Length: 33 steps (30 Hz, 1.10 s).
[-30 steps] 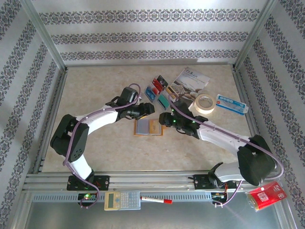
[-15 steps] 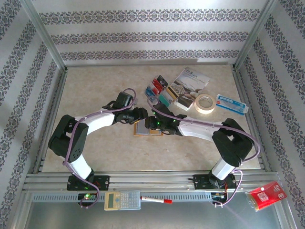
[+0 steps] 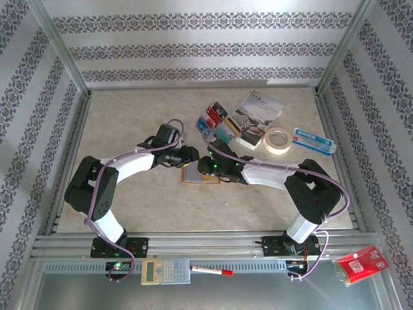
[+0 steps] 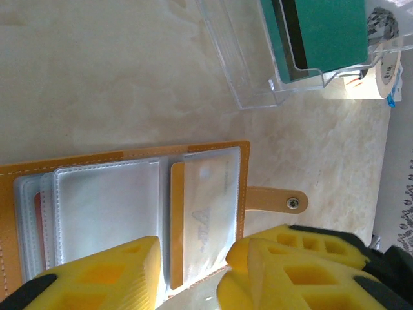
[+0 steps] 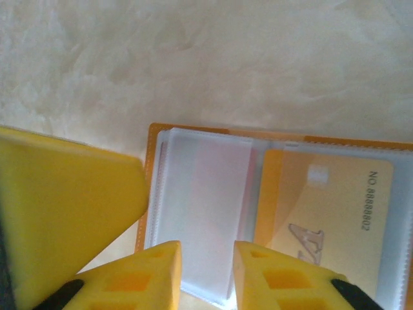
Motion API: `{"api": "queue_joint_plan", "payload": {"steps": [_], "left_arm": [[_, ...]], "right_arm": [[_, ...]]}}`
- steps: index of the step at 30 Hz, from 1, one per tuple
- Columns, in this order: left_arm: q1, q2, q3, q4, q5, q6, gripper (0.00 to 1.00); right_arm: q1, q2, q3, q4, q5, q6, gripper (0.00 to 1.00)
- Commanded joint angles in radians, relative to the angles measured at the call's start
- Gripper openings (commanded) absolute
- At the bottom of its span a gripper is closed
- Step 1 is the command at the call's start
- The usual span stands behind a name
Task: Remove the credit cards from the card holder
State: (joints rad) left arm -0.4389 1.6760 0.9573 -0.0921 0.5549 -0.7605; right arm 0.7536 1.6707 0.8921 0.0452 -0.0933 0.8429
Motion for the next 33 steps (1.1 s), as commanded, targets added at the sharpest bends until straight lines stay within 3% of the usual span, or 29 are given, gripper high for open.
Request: {"api": "queue_joint_plan", "payload": {"steps": [1, 10, 21, 33], "left_arm": [[-0.009, -0.022, -0.02, -0.061, -0.008, 0.044, 0.39], [-0.023, 0.042, -0.025, -0.027, 0.029, 0.036, 0.32], [-0.05, 0.108, 0.006, 0.018, 0.054, 0.011, 0.24], [-0.063, 0.155, 0.025, 0.052, 0.07, -0.006, 0.23]], "right_arm": [[-0.016, 0.027, -0.008, 0.017, 0.0, 0.017, 0.27], [-0.036, 0.047, -0.011, -0.07, 0.102, 0.012, 0.27], [-0.066, 0.082, -0.035, -0.052, 0.082, 0.03, 0.23], [-0.07, 0.123, -0.079, -0.008, 0.033, 0.058, 0.21]]}}
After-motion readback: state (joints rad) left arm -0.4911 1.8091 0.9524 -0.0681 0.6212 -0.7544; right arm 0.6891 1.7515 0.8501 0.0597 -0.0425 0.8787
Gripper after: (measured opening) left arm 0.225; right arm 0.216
